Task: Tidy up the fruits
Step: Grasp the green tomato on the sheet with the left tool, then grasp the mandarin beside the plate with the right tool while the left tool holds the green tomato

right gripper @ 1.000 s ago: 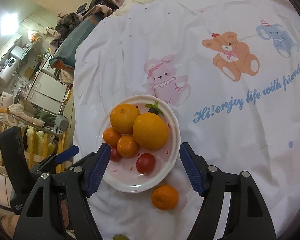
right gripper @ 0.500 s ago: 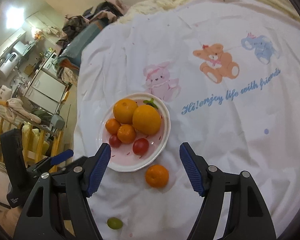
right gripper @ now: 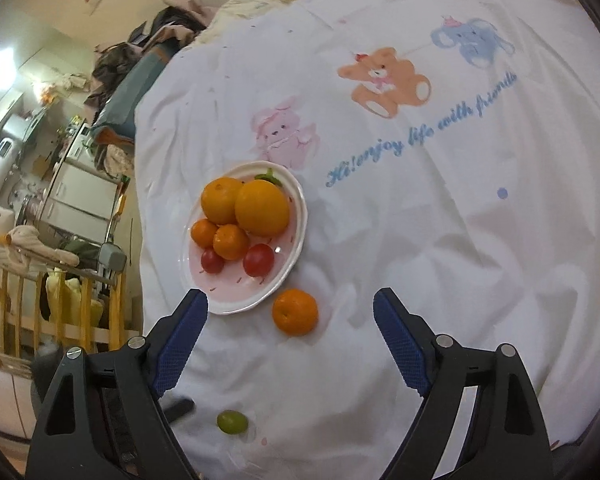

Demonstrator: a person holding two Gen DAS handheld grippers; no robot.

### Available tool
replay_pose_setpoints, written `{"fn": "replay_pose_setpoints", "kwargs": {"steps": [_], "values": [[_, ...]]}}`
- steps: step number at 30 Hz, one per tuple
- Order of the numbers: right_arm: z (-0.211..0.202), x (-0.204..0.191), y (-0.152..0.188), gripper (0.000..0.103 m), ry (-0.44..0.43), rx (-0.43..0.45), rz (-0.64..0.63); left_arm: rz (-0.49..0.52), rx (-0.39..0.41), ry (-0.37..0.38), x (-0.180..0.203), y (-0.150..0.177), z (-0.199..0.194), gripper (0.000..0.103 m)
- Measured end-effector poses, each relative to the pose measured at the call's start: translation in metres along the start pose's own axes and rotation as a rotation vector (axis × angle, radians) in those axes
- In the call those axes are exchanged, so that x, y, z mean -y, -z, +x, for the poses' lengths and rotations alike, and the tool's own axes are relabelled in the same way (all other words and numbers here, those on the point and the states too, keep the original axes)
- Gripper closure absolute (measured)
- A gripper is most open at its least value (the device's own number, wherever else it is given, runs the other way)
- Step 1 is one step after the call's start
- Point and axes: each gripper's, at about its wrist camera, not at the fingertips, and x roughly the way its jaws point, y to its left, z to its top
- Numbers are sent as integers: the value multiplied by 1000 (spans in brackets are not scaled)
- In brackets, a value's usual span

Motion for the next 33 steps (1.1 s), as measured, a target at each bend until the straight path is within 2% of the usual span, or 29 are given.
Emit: {"fn": "replay_pose_setpoints", "kwargs": {"steps": [4, 6, 7, 8, 13, 21, 25, 30, 33], "values": [[1, 1, 0, 15, -7, -6, 16, 7, -51, 23, 10, 11, 17, 27], [1, 2, 0, 16, -3, -4, 14, -4, -83, 45, 15, 14, 26, 38], [1, 2, 0, 16, -5, -4, 14, -12, -93, 56, 17, 14, 30, 53], [0, 2, -1, 16, -6, -4, 15, -24, -103, 61, 18, 15, 33, 61], [1, 2, -2, 16, -15, -2, 18, -30, -109, 30, 27, 14, 39, 62], [2, -3, -3, 16, -31, -5, 1, 55, -128, -43, 41, 19, 46, 62], [3, -4, -2, 16, -24, -5, 0, 87, -124, -81, 46, 21, 47, 76], [7, -1, -1, 16, -13, -15, 11, 82, -131, -38, 42, 14, 39, 77], [12, 1, -1, 16, 0, -29, 13, 50, -80, -24, 31, -1, 19, 77]]}}
